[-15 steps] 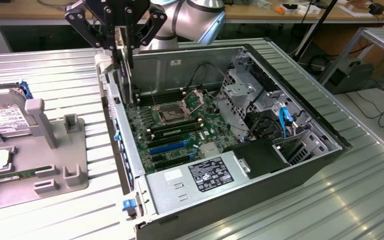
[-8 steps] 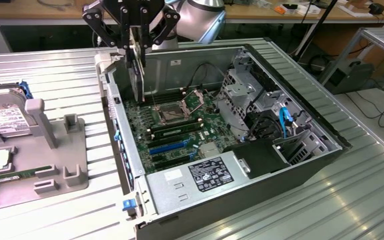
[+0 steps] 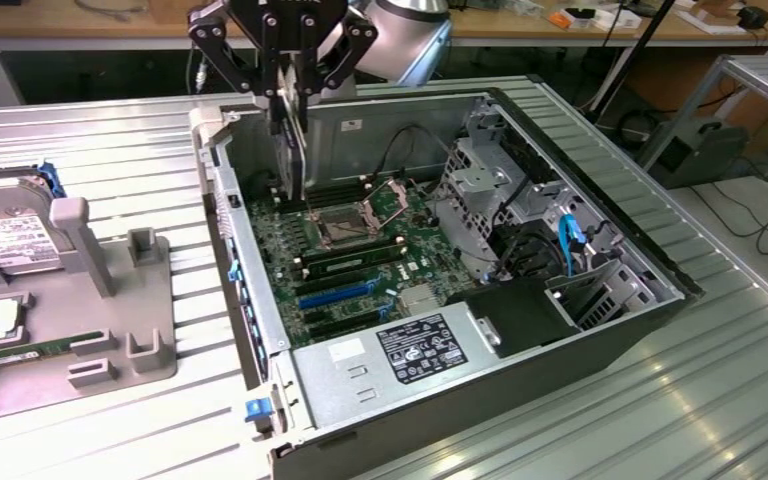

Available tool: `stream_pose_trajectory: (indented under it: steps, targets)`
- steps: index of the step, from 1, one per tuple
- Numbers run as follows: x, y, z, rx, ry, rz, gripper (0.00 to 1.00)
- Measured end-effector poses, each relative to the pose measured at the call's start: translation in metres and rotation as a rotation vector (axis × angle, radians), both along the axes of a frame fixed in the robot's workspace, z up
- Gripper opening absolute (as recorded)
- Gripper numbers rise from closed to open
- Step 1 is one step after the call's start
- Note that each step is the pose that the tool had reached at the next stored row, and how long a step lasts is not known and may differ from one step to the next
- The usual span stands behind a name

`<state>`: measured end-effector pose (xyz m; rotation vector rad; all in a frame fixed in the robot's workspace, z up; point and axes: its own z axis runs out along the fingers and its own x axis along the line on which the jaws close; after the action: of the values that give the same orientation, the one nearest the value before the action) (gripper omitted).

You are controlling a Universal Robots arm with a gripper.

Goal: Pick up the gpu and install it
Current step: 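Pick up the gpu and move the gpu toward the slot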

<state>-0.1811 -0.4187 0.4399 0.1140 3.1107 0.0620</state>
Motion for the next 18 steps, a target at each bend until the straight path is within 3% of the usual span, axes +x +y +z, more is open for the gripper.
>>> stream_pose_trajectory:
  steps: [18]
  targets:
    - [0.033, 0.0, 0.0, 0.0, 0.0, 0.0, 0.27]
